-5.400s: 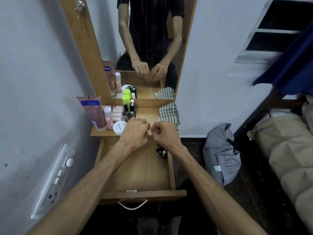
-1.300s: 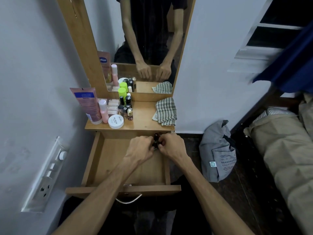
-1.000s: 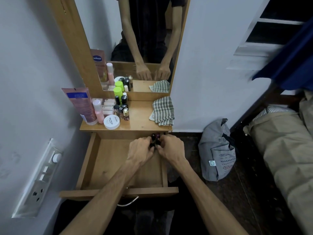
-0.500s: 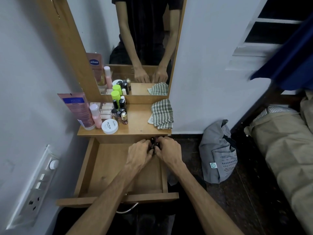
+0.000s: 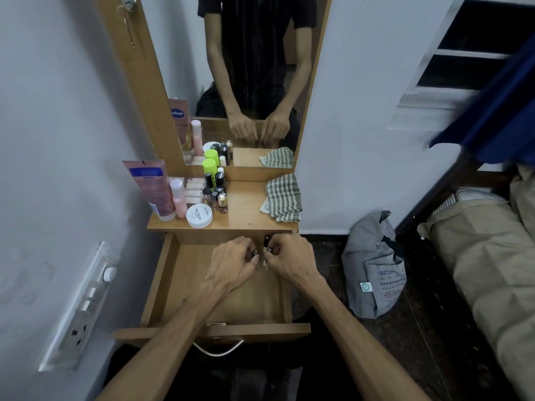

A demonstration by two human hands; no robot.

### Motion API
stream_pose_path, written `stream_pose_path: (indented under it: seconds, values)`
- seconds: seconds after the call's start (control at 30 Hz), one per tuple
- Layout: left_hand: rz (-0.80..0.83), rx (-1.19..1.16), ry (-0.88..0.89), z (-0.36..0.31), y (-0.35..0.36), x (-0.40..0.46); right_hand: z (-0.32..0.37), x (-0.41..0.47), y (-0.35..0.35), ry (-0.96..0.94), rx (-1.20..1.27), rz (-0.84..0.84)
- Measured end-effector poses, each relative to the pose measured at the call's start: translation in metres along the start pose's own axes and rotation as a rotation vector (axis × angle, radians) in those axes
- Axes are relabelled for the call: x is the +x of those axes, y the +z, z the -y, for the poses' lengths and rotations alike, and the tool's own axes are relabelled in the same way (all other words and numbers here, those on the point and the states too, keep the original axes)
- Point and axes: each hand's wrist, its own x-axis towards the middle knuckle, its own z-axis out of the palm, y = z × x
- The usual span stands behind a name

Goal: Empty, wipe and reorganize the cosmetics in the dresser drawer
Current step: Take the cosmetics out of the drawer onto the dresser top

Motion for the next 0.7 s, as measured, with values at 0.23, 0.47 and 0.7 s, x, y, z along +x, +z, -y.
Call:
stream_pose_path:
  seconds: [0.23, 0.47, 0.7]
  values:
    - [-0.078, 0.009, 0.005, 0.017, -0.055, 0.007, 0.045, 0.019, -0.022, -0.119, 0.027, -0.057]
    - [-0.162, 0.053, 0.028, 0.033, -0.094, 0.035, 0.086, 0.051, -0.036, -0.177, 0.030, -0.101]
    - [-0.170, 0.092, 0.011, 0.043, -0.098, 0.056, 0.104, 0.078, -0.034, -0.177, -0.031, -0.043]
